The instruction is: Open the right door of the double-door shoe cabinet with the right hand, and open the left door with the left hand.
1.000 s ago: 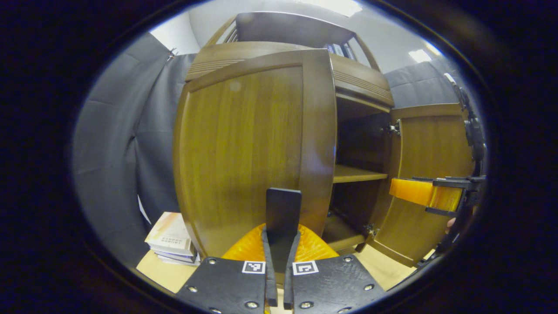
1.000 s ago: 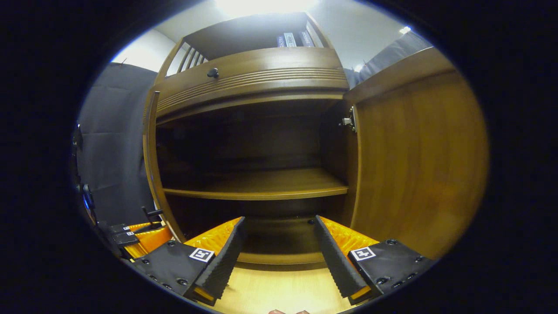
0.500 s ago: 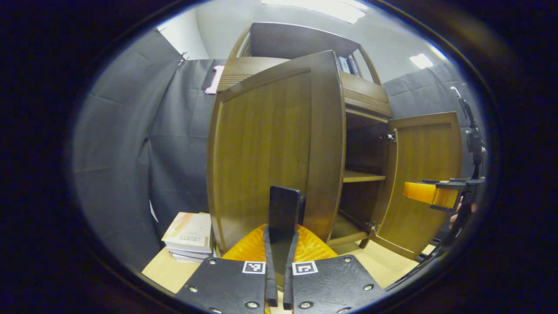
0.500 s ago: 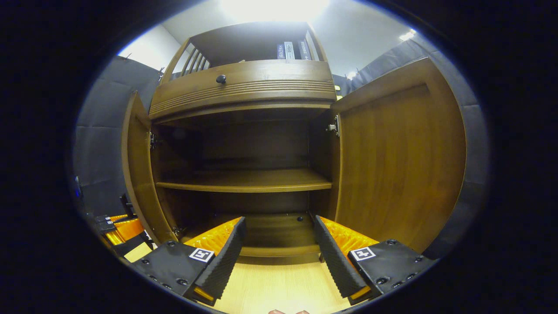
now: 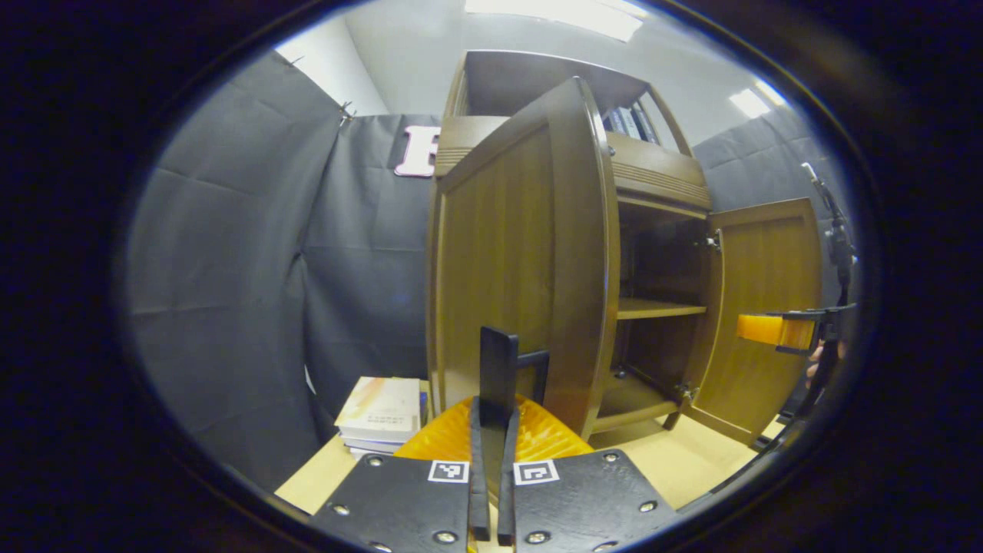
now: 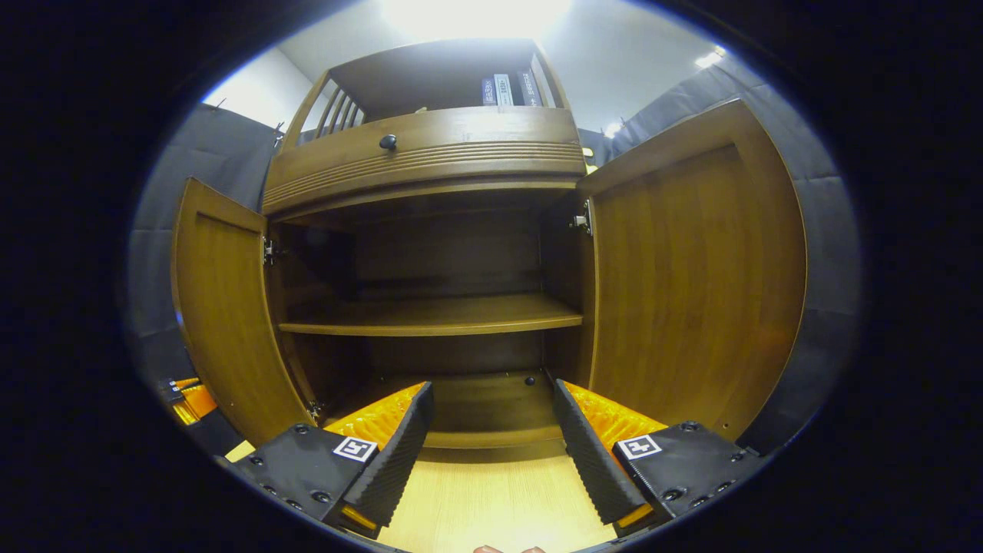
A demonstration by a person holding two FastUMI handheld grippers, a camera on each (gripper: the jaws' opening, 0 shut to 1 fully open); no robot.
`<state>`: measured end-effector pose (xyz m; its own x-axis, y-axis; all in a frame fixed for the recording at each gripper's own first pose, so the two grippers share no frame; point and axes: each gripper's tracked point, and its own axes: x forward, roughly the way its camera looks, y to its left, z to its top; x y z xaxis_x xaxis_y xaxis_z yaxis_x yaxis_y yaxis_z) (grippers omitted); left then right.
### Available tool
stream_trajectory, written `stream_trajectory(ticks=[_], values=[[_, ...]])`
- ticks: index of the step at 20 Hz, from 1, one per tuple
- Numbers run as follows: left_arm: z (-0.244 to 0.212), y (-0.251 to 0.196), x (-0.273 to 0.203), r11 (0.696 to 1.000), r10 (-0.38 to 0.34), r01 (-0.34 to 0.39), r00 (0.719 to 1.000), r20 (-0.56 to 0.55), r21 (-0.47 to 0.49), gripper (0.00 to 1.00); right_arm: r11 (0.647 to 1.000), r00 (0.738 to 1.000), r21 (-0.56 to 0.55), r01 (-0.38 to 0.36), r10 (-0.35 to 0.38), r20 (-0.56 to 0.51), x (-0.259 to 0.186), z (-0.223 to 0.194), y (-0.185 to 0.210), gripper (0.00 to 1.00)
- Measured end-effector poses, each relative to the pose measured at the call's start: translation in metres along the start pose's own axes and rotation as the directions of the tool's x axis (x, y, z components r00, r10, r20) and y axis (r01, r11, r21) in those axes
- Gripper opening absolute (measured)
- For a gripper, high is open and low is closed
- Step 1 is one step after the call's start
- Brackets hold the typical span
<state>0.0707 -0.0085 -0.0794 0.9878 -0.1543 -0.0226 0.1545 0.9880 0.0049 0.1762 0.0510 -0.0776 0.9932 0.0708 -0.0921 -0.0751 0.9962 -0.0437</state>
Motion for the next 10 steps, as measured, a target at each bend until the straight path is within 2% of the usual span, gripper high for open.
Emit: stream_trajectory(ticks=[2,3,6,8,10], values=[[0.007,0.011,-0.004,0.998,-0.030,0.030,0.999,0.014,-0.050,0.07,1.000,1.000,-0.004,-0.010,0.010,-0.009,-0.001,-0.002,0.002,0.98],[0.006,0.019,-0.007,0.998,-0.038,0.039,0.999,0.005,-0.059,0.07,1.000,1.000,-0.007,-0.015,0.015,-0.010,-0.001,-0.002,0.003,0.93],[0.008,0.053,-0.014,1.000,-0.019,0.020,0.999,0.031,-0.021,0.06,0.999,0.999,-0.017,-0.032,0.032,-0.010,0.000,-0.002,0.006,0.93],[0.008,0.077,-0.012,0.999,-0.010,0.012,0.999,0.041,-0.043,0.05,0.999,0.999,-0.024,-0.039,0.039,-0.007,0.000,-0.001,0.007,0.93],[0.007,0.092,-0.012,0.997,-0.046,0.049,0.998,0.048,-0.055,0.05,0.998,0.999,-0.038,-0.043,0.043,-0.003,0.001,0.001,0.007,0.94]])
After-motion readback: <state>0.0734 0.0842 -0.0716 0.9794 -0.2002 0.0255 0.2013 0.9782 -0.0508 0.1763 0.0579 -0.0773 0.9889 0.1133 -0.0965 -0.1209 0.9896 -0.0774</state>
